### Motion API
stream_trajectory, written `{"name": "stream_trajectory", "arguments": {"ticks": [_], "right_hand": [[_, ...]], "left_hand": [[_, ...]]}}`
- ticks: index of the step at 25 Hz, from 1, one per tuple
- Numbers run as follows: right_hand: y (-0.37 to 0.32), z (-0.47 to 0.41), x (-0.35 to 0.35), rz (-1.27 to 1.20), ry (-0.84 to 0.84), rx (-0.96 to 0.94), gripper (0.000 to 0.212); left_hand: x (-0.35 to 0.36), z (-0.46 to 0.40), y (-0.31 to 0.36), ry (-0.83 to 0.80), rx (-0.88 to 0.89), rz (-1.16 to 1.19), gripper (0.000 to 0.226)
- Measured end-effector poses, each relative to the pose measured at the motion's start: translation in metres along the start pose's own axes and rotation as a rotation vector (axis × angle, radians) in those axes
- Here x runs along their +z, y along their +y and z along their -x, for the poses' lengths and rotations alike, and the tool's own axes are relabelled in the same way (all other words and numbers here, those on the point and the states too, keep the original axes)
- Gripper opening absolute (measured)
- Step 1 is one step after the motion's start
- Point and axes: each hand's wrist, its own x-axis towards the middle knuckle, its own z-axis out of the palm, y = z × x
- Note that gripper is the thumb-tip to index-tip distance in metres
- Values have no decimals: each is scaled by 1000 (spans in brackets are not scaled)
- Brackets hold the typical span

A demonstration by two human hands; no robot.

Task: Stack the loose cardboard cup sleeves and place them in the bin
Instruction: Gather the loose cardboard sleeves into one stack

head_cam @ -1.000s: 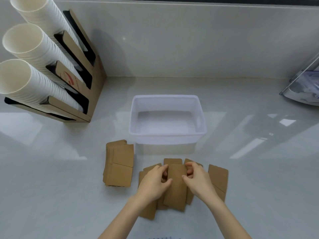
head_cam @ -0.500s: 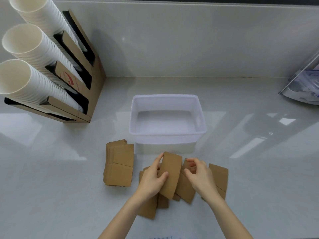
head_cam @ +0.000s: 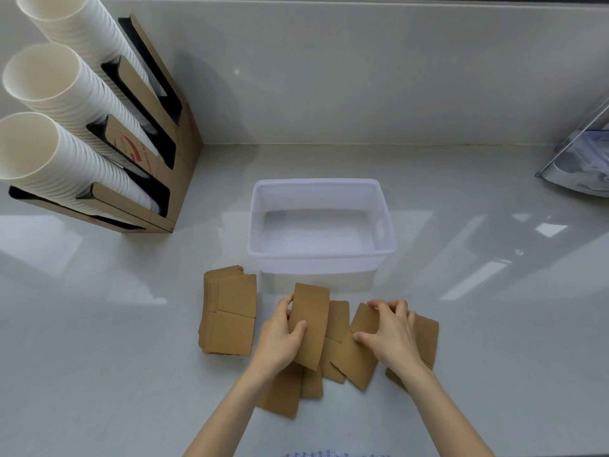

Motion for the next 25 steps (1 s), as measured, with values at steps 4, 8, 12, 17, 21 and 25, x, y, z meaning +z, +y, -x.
{"name": "stream_trajectory", "arguments": {"ticks": [4, 8, 12, 17, 21, 25], "right_hand": [[-1, 2, -3, -245, 43, -21, 41], [6, 0, -14, -539, 18, -23, 19], [8, -3, -27, -866, -57, 43, 18], [-10, -3, -30, -974, -122, -3, 16], [-22, -4, -17, -953, -75, -19, 17], [-24, -4, -7, -794, 25, -63, 16]], "left_hand": [[-2, 0, 2, -4, -12, -2, 50], [-3, 2, 3, -16, -7, 32, 48], [-4, 1, 1, -25, -17, 69, 43], [2, 6, 6, -143, -43, 124, 41], [7, 7, 10, -181, -53, 182, 36], [10, 9, 13, -198, -71, 234, 31]]}}
